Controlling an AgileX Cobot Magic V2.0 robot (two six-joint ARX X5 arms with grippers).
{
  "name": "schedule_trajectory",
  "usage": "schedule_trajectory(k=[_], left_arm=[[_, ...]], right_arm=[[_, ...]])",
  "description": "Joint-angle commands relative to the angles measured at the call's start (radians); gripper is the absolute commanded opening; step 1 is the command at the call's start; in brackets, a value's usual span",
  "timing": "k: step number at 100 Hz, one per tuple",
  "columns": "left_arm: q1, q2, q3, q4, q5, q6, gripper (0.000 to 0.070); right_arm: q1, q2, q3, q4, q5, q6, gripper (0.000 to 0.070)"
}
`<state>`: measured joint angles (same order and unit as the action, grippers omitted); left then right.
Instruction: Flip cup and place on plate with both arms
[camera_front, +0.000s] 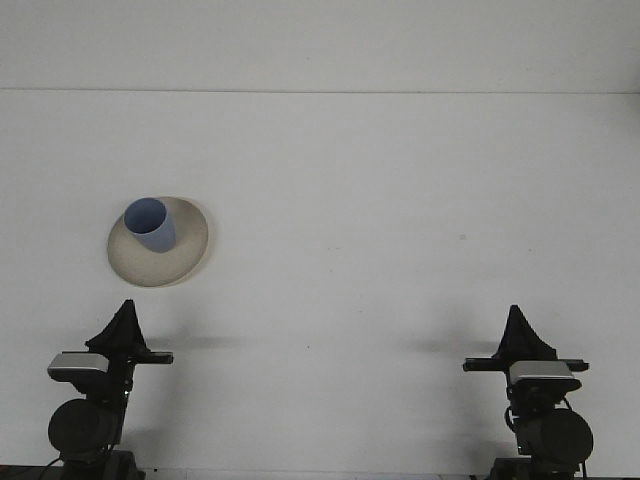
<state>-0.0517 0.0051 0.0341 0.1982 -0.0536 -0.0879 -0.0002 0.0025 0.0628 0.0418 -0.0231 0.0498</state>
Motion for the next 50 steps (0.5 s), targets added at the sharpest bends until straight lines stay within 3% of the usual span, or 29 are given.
schedule_trajectory(k=[1, 50], left_arm=[[0.001, -0.002, -0.020, 0.012, 0.002, 0.013, 0.0011], [0.001, -0.002, -0.020, 0.012, 0.002, 0.013, 0.0011]], right_arm=[[-0.001, -0.001, -0.014, 0.037, 0.002, 0.002, 0.0004], [-0.001, -0.002, -0.050, 0.100, 0.001, 0.002, 0.0004]])
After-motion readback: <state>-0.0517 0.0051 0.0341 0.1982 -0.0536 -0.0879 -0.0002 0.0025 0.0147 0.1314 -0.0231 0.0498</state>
